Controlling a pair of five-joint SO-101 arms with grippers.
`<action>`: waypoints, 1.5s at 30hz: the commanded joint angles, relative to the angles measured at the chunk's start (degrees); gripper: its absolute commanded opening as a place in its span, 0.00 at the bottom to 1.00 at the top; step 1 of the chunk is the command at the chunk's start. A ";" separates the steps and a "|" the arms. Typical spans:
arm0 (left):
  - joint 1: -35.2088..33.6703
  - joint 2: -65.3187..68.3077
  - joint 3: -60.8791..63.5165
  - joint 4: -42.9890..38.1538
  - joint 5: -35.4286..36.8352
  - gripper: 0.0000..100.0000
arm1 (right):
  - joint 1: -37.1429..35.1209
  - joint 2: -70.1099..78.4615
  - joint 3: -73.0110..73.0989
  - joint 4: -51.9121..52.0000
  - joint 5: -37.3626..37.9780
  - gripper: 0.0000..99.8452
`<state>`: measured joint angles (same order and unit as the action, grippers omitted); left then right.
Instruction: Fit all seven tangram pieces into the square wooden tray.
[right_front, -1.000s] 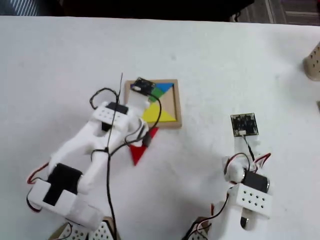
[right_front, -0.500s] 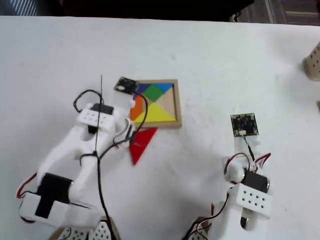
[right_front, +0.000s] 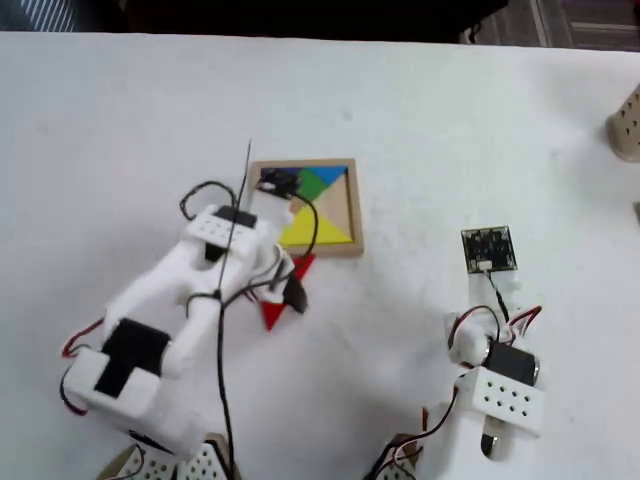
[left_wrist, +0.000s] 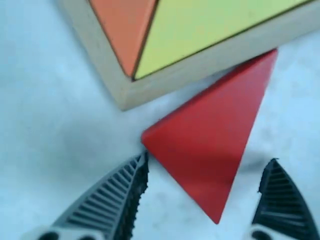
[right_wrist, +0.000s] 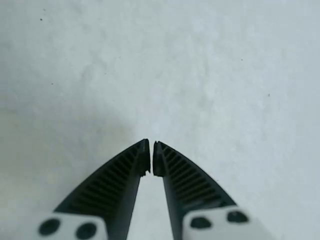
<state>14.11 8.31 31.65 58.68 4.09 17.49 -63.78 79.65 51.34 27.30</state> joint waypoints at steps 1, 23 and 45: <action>-0.40 5.76 -8.53 4.57 -0.62 0.35 | -0.57 -1.10 -0.62 -1.27 0.70 0.02; -0.04 2.95 -9.14 -1.93 -14.95 0.35 | -0.66 -1.01 -0.62 -1.27 0.70 0.02; -0.57 2.15 -5.80 -8.53 -13.36 0.35 | -0.66 -1.01 -0.62 -1.27 0.62 0.02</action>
<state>13.93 13.05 26.37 53.14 -8.75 17.41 -63.78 79.65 51.34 27.30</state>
